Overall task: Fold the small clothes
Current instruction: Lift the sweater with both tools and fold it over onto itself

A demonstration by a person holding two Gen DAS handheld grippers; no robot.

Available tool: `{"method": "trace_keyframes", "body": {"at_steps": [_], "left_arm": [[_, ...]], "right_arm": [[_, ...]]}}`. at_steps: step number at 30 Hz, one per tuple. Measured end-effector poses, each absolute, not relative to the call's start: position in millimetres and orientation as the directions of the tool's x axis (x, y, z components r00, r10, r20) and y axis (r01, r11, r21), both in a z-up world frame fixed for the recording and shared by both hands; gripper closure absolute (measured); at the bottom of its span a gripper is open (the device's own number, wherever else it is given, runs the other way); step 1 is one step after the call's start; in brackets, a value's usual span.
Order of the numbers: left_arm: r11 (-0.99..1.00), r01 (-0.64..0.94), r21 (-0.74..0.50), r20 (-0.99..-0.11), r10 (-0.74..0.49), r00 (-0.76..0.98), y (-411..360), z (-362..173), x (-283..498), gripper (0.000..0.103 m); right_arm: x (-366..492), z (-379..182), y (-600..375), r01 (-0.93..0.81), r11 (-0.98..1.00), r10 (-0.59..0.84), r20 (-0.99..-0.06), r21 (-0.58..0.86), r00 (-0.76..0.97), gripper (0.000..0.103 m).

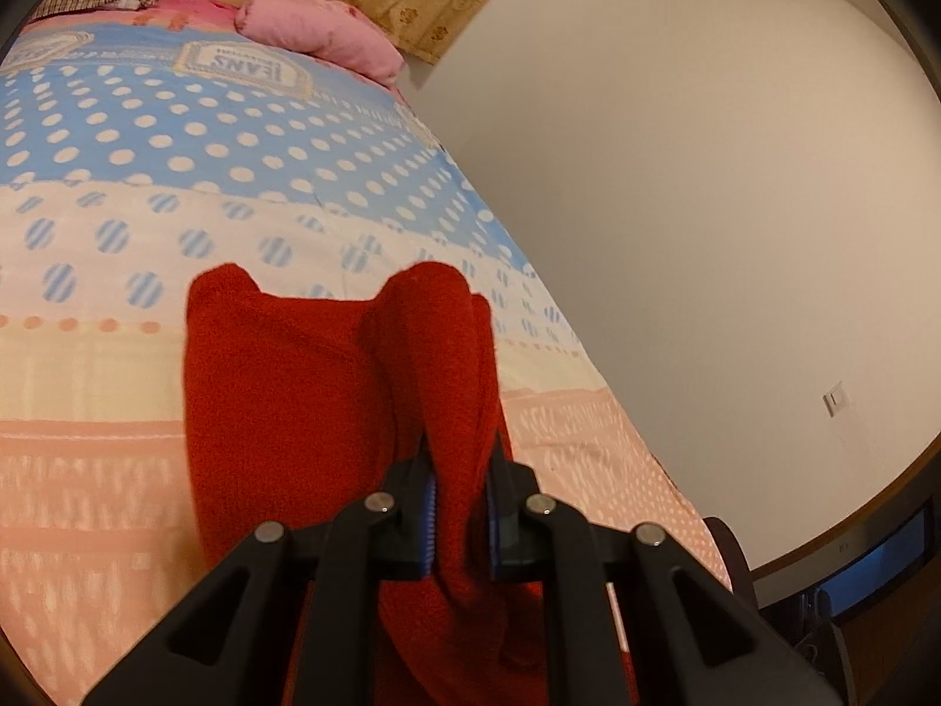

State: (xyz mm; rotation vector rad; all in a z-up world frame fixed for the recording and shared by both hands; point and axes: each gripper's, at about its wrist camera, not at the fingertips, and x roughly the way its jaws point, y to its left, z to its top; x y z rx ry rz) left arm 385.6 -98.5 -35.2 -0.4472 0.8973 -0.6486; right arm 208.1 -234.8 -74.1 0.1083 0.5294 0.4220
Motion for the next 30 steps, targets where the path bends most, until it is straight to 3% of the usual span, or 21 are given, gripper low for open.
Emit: {"method": "trace_keyframes", "body": {"at_steps": [20, 24, 26, 28, 30], "left_arm": [[0.739, 0.399, -0.543, -0.644, -0.672, 0.367, -186, -75, 397, 0.089], [0.749, 0.459, -0.478, -0.650, -0.653, 0.389, -191, -61, 380, 0.081], [0.756, 0.471, -0.455, -0.644, -0.645, 0.412, -183, -54, 371, 0.072], [0.766, 0.478, -0.429, -0.628, -0.634, 0.452, -163, -49, 356, 0.054], [0.782, 0.479, -0.399, -0.617, -0.615, 0.491, -143, -49, 342, 0.046]], "right_arm": [[208, -123, -310, -0.193, 0.886, 0.411, -0.519, 0.422, 0.750, 0.094], [205, -131, -319, -0.162, 0.877, 0.411, -0.529, 0.453, 0.742, 0.094], [203, -129, -319, -0.155, 0.882, 0.399, -0.529, 0.445, 0.749, 0.094], [201, -130, -320, -0.144, 0.882, 0.391, -0.529, 0.448, 0.753, 0.094], [199, -131, -324, -0.136, 0.878, 0.390, -0.523, 0.459, 0.758, 0.094]]}}
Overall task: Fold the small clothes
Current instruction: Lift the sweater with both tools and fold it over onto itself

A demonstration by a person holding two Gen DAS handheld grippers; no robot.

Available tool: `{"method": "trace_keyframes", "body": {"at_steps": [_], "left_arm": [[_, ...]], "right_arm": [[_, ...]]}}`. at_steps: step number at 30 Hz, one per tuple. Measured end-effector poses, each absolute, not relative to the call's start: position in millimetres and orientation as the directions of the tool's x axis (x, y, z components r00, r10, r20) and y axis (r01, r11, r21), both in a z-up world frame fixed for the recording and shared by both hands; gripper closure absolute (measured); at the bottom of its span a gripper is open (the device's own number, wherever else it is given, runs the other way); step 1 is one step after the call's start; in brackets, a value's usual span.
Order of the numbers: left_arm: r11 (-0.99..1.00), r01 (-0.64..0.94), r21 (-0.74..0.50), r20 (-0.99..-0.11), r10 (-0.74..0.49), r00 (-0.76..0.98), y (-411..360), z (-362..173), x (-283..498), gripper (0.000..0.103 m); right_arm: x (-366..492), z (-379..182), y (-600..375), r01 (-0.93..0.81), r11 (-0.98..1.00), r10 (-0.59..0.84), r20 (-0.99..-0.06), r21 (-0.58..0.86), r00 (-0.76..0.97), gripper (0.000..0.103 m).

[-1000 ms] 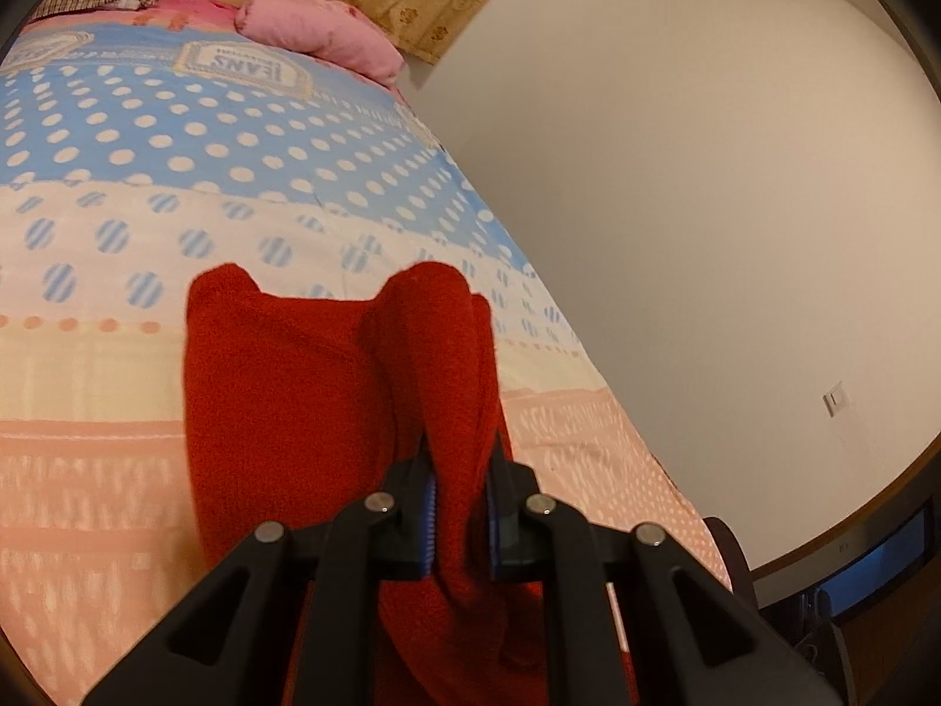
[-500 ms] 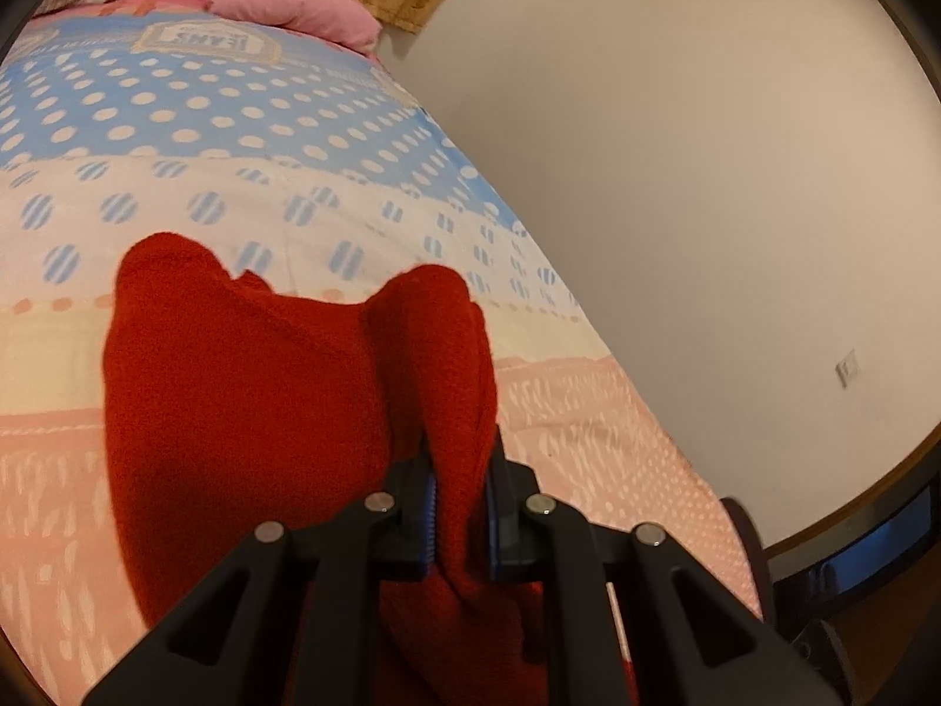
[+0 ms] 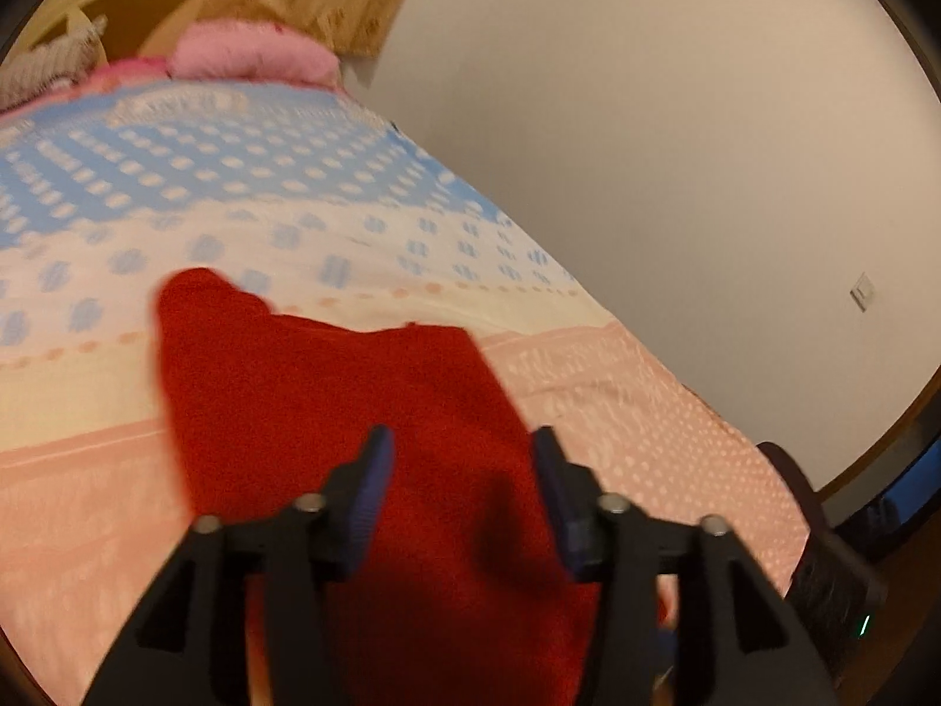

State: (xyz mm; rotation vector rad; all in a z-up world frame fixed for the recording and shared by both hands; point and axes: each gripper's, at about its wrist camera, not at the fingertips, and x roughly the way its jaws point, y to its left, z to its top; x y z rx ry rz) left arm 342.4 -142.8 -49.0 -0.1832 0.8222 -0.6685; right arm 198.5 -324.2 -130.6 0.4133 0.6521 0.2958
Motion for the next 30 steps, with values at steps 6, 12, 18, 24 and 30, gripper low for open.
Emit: {"method": "trace_keyframes", "body": {"at_steps": [6, 12, 18, 24, 30], "left_arm": [[0.854, 0.439, -0.279, -0.634, -0.508, 0.583, -102, -66, 317, 0.043], [0.860, 0.407, -0.308, -0.644, -0.504, 0.576, -93, -88, 306, 0.043], [0.855, 0.388, -0.344, -0.636, -0.516, 0.573, -95, -96, 302, 0.040], [0.848, 0.369, -0.382, -0.638, -0.530, 0.558, -93, -104, 303, 0.022], [0.854, 0.348, -0.386, -0.670, -0.519, 0.531, -96, -114, 304, 0.008]], "right_arm": [[182, -120, -337, -0.066, 0.889, 0.311, -0.491, 0.453, 0.814, 0.063], [198, -85, -329, -0.082, 0.911, 0.288, -0.479, 0.405, 0.829, 0.062], [272, -96, -307, -0.099, 0.917, 0.340, -0.628, 0.386, 0.700, 0.062], [265, -105, -310, -0.051, 0.949, 0.251, -0.641, 0.312, 0.725, 0.088], [263, -119, -323, -0.011, 0.946, 0.233, -0.657, 0.324, 0.717, 0.089]]}}
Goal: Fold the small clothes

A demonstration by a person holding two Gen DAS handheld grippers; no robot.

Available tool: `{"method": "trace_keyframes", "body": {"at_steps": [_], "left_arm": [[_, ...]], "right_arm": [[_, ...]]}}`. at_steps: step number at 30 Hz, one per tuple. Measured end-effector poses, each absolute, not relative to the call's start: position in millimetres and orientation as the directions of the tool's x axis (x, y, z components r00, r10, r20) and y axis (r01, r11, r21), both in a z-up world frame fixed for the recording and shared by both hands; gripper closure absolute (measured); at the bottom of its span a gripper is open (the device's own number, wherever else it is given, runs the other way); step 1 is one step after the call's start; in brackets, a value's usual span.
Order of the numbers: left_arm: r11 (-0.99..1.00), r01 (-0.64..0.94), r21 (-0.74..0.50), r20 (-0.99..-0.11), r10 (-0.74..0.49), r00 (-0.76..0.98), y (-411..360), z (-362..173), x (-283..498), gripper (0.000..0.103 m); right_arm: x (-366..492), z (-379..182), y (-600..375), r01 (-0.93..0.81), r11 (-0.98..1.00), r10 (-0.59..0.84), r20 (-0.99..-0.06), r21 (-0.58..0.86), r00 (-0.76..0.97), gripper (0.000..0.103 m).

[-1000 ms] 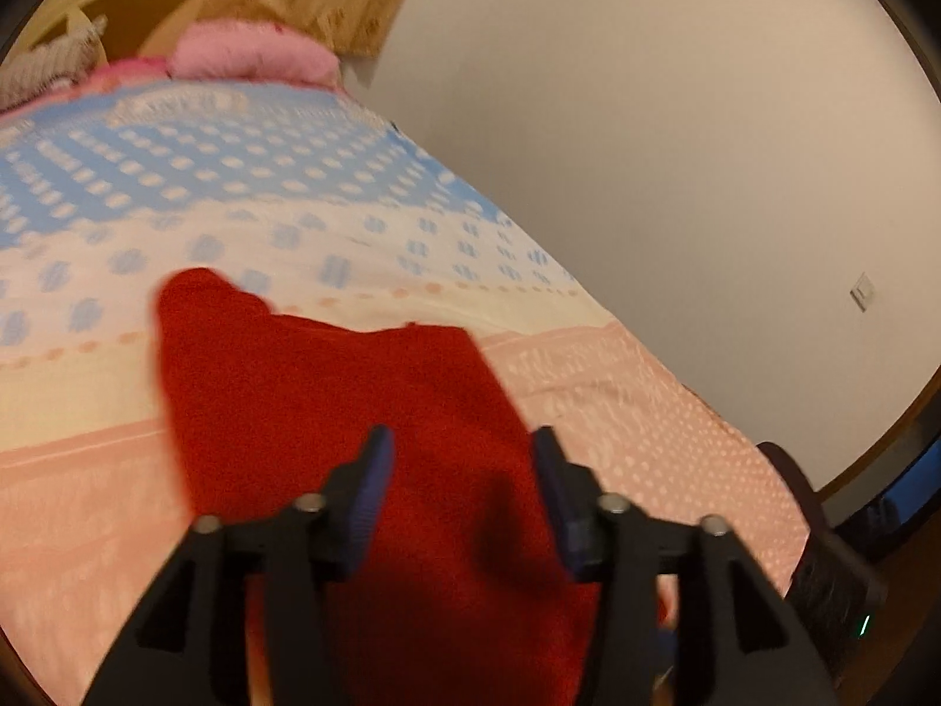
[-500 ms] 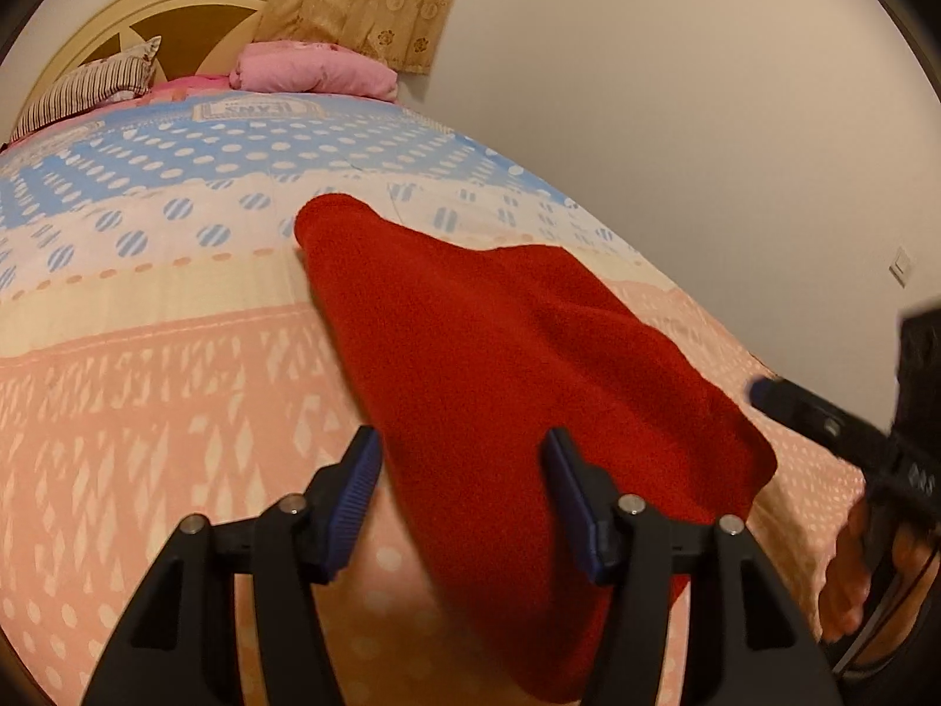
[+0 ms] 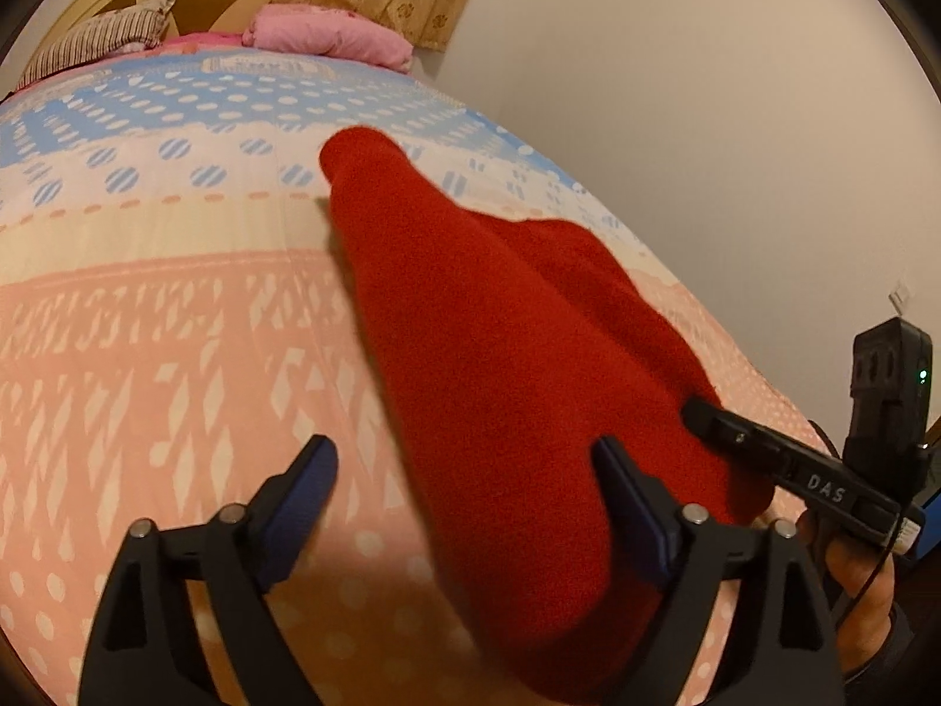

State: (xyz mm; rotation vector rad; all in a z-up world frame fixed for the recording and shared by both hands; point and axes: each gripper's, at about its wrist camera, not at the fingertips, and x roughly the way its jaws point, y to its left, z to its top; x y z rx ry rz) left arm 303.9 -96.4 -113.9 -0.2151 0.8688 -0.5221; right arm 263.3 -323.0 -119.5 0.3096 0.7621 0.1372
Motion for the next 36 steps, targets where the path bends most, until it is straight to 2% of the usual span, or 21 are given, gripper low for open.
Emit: {"method": "trace_keyframes", "body": {"at_steps": [3, 5, 7, 12, 15, 16, 17, 21, 23, 28, 31, 33, 34, 36], "left_arm": [[0.851, 0.331, -0.407, -0.665, -0.525, 0.532, -92, -116, 304, 0.006], [0.847, 0.329, -0.417, -0.659, -0.531, 0.532, -90, -117, 302, 0.006], [0.848, 0.331, -0.415, -0.657, -0.531, 0.535, -90, -117, 300, 0.006], [0.857, 0.338, -0.390, -0.664, -0.515, 0.542, -94, -117, 298, 0.004], [0.854, 0.338, -0.397, -0.662, -0.521, 0.539, -93, -118, 299, 0.003], [0.853, 0.336, -0.400, -0.661, -0.522, 0.539, -92, -118, 300, 0.003], [0.853, 0.335, -0.400, -0.660, -0.522, 0.541, -92, -117, 300, 0.003], [0.861, 0.344, -0.376, -0.670, -0.509, 0.541, -98, -117, 300, 0.000], [0.870, 0.350, -0.347, -0.680, -0.491, 0.544, -102, -116, 299, 0.000], [0.865, 0.347, -0.362, -0.678, -0.500, 0.540, -99, -117, 300, 0.000], [0.870, 0.347, -0.350, -0.681, -0.491, 0.543, -101, -117, 300, 0.000], [0.870, 0.347, -0.352, -0.681, -0.492, 0.542, -101, -117, 300, 0.000], [0.870, 0.347, -0.350, -0.681, -0.491, 0.543, -102, -117, 300, 0.000], [0.870, 0.347, -0.349, -0.682, -0.490, 0.543, -102, -117, 300, 0.000]], "right_arm": [[266, -113, -321, -0.048, 0.941, 0.267, -0.648, 0.334, 0.714, 0.087], [268, -102, -322, -0.072, 0.938, 0.281, -0.621, 0.339, 0.732, 0.068], [276, -92, -323, -0.079, 0.943, 0.272, -0.610, 0.323, 0.744, 0.058], [328, -88, -335, -0.026, 0.933, 0.269, -0.646, 0.360, 0.715, 0.057], [365, -107, -339, -0.029, 0.893, 0.360, -0.674, 0.449, 0.645, 0.058], [373, -111, -340, -0.043, 0.876, 0.395, -0.664, 0.480, 0.635, 0.071], [374, -110, -340, -0.038, 0.884, 0.378, -0.666, 0.465, 0.643, 0.097], [366, -108, -357, 0.050, 0.914, 0.252, -0.662, 0.402, 0.706, 0.098], [368, -122, -366, 0.077, 0.909, 0.252, -0.688, 0.409, 0.681, 0.098], [361, -116, -350, 0.018, 0.951, 0.210, -0.686, 0.310, 0.697, 0.096], [347, -94, -342, 0.020, 0.966, 0.161, -0.664, 0.256, 0.730, 0.084], [333, -77, -335, -0.019, 0.964, 0.185, -0.624, 0.264, 0.759, 0.073], [325, -70, -329, -0.052, 0.961, 0.211, -0.599, 0.271, 0.773, 0.063], [307, -59, -310, -0.149, 0.952, 0.277, -0.552, 0.267, 0.787, 0.051]]}}
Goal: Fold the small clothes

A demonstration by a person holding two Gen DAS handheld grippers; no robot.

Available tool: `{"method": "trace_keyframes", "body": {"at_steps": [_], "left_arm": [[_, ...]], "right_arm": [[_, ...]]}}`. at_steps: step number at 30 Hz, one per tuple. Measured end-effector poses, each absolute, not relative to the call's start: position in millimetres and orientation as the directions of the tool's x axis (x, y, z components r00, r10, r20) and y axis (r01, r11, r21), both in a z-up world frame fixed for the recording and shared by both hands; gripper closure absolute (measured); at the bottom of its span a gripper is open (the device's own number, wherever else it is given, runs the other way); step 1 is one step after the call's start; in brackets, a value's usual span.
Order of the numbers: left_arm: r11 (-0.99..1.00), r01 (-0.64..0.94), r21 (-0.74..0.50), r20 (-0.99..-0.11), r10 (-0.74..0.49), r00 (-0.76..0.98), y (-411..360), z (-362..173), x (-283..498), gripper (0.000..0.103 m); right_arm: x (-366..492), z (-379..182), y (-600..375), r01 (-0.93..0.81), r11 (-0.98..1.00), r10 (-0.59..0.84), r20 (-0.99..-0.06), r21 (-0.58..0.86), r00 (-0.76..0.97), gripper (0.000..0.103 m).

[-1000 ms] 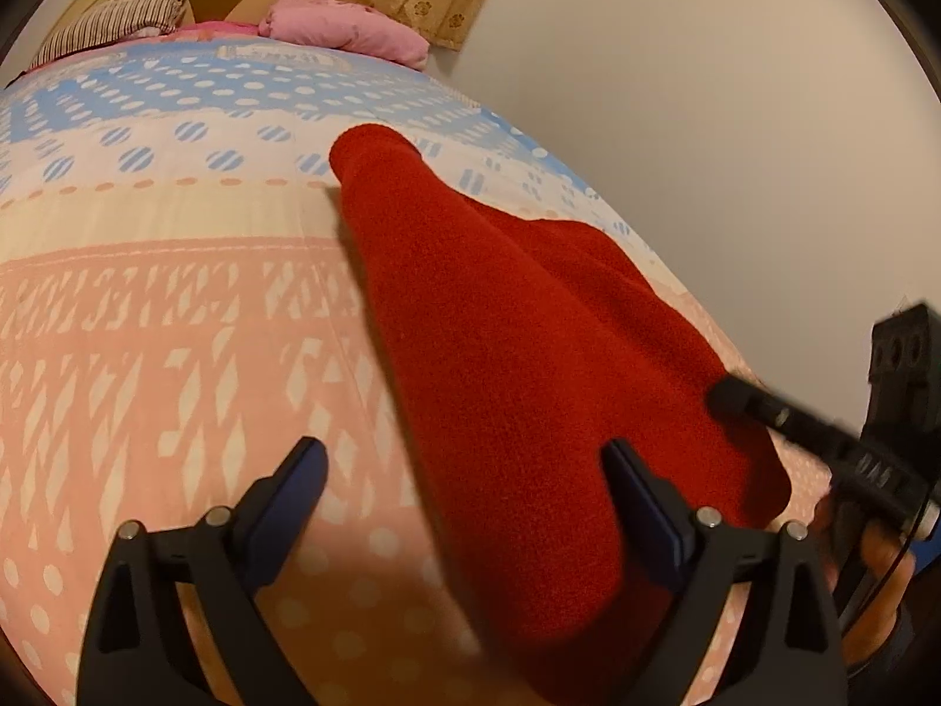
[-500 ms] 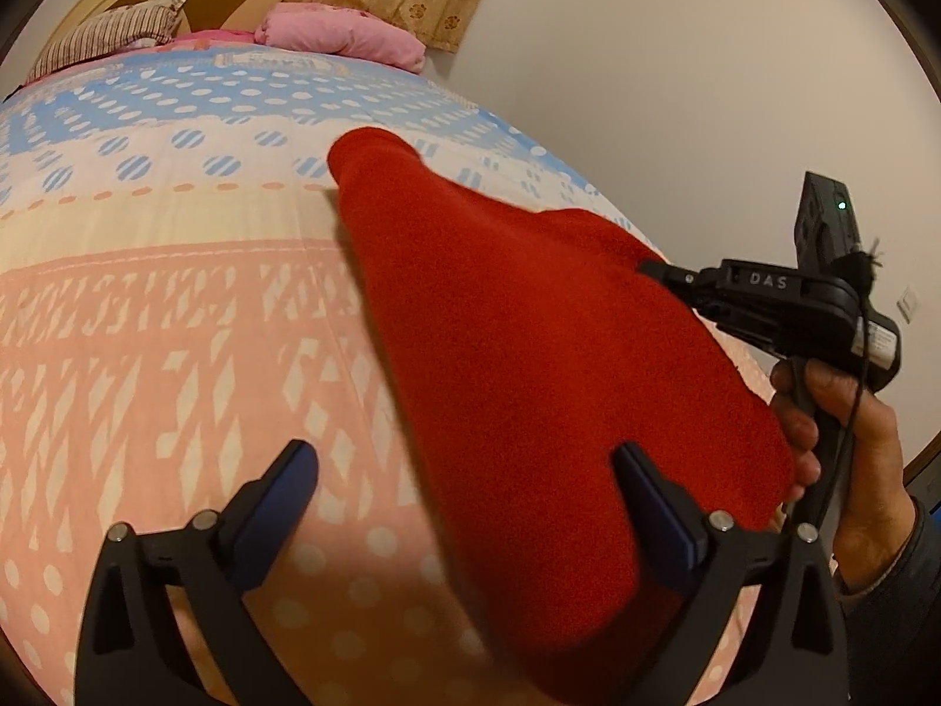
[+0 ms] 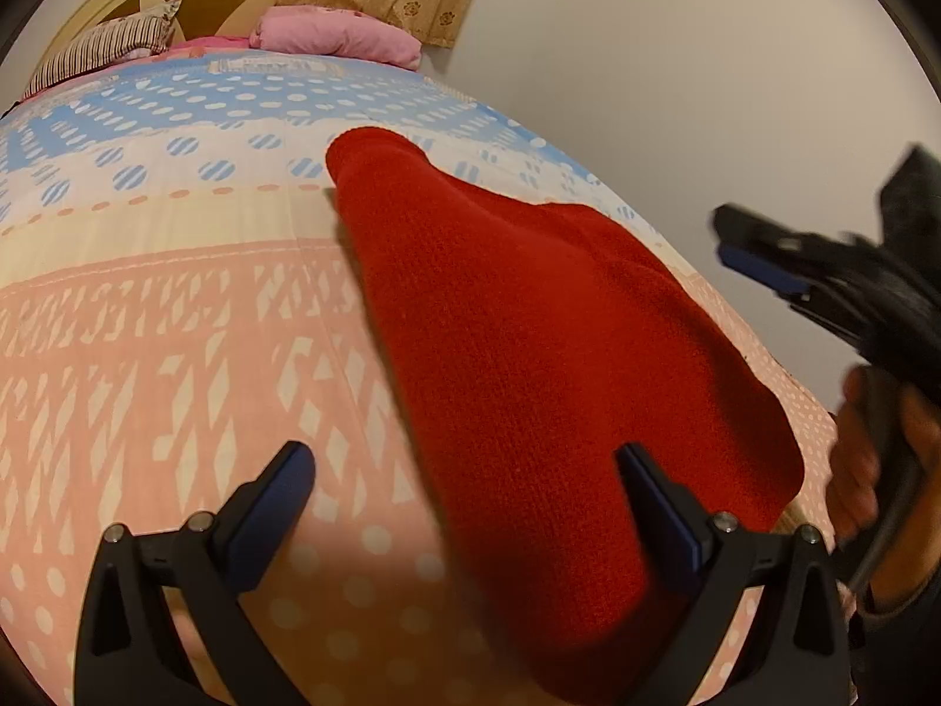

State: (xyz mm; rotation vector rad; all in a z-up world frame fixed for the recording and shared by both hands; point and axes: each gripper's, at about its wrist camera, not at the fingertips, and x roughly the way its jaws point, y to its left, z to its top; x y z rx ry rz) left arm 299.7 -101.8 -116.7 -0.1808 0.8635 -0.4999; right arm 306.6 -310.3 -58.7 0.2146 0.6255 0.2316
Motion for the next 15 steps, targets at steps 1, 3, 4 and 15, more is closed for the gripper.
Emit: {"method": "trace_keyframes", "body": {"at_steps": [1, 3, 4, 15], "left_arm": [[0.870, 0.347, -0.351, -0.681, -0.491, 0.543, -101, -117, 300, 0.000], [0.869, 0.346, -0.353, -0.681, -0.492, 0.543, -102, -117, 300, 0.000], [0.870, 0.346, -0.352, -0.681, -0.492, 0.543, -102, -117, 300, 0.000], [0.872, 0.343, -0.349, -0.683, -0.488, 0.544, -101, -118, 298, 0.000]], "right_arm": [[304, -58, -305, -0.173, 0.951, 0.291, -0.551, 0.257, 0.782, 0.048], [301, -67, -289, -0.222, 0.944, 0.326, -0.585, 0.243, 0.743, 0.048], [301, -75, -287, -0.219, 0.947, 0.319, -0.614, 0.235, 0.722, 0.048], [283, -103, -323, -0.068, 0.970, 0.207, -0.650, 0.232, 0.732, 0.038]]}}
